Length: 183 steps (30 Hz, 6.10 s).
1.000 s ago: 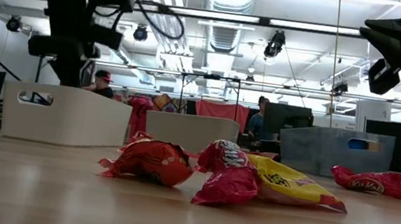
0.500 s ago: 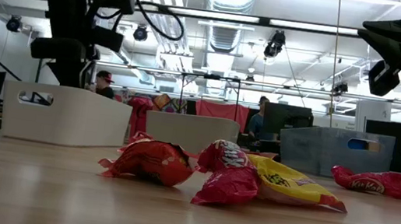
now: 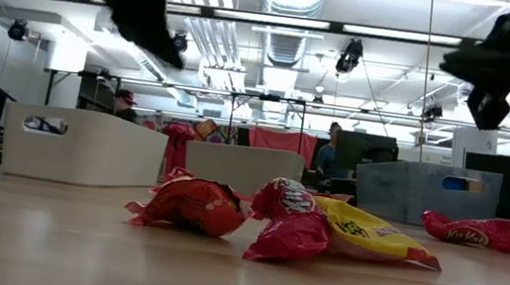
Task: Sort candy
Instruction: Put the red chocolate into the black bin, then put the yellow candy into the gray bin
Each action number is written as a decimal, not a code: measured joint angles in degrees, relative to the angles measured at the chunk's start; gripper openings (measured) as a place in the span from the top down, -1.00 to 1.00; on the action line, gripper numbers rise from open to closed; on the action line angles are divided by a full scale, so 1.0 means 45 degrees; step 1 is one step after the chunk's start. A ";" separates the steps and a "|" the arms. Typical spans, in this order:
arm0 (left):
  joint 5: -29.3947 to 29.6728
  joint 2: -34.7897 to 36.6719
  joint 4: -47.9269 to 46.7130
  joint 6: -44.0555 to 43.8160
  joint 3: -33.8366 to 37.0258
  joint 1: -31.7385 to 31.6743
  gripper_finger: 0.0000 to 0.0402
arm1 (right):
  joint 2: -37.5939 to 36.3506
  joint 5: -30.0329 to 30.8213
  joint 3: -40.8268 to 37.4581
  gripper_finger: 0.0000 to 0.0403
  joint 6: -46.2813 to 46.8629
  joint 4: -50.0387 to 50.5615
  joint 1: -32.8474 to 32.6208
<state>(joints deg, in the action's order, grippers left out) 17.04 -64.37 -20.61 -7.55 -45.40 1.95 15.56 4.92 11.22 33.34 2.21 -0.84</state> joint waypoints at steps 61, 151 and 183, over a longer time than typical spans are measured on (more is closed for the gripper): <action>0.1137 0.1459 0.3702 0.0569 0.1539 0.1235 0.55 | 1.7191 -0.3157 0.9758 0.27 0.2256 1.0442 -0.2186; 0.1132 0.1401 0.3574 0.0236 0.1548 0.1239 0.55 | 1.3900 -0.0411 0.8244 0.87 0.0691 1.0280 0.8004; 0.1115 0.1401 0.3581 -0.0150 0.1548 0.1240 0.55 | 1.3566 -0.0798 0.8242 0.47 0.0041 1.0135 0.8004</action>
<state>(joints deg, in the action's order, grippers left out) 22.06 -58.06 -4.49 -8.23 -38.44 7.53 76.60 1.33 48.31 33.52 47.81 35.18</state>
